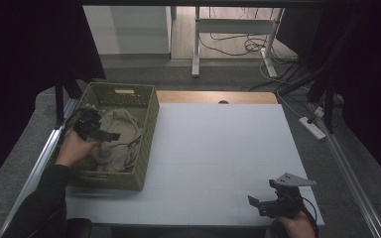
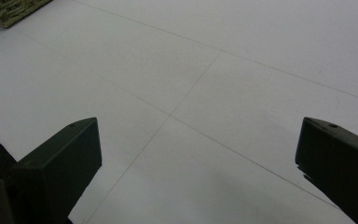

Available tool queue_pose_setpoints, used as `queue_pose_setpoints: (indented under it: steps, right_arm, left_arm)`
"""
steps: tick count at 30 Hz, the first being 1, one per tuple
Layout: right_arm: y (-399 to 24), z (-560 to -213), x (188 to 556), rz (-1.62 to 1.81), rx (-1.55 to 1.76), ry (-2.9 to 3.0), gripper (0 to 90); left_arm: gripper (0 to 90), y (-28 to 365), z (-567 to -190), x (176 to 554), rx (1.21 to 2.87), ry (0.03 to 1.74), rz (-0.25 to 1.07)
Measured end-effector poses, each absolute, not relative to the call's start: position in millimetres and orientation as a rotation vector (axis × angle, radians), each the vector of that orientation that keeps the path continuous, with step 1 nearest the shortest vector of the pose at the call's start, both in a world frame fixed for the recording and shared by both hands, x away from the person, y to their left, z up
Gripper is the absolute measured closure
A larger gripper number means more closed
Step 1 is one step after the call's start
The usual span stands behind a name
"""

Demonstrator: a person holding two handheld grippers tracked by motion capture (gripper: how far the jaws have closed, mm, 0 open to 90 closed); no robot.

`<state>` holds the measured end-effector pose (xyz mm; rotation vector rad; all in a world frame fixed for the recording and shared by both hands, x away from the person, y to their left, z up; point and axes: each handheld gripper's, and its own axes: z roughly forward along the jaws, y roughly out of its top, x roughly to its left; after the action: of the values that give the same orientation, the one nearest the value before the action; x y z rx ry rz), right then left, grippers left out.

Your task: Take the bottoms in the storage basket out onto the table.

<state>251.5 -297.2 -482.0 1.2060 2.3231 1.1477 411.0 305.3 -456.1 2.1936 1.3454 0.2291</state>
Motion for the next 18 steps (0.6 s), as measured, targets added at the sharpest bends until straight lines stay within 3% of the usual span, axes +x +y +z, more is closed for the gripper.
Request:
queue_pose_setpoints:
  steps: [18]
  right_arm:
    - [-297,-482,252,1.154,1.206,2.329,0.9]
  left_arm:
    - [0.0,318,-489,444,2.239,1.448,0.182]
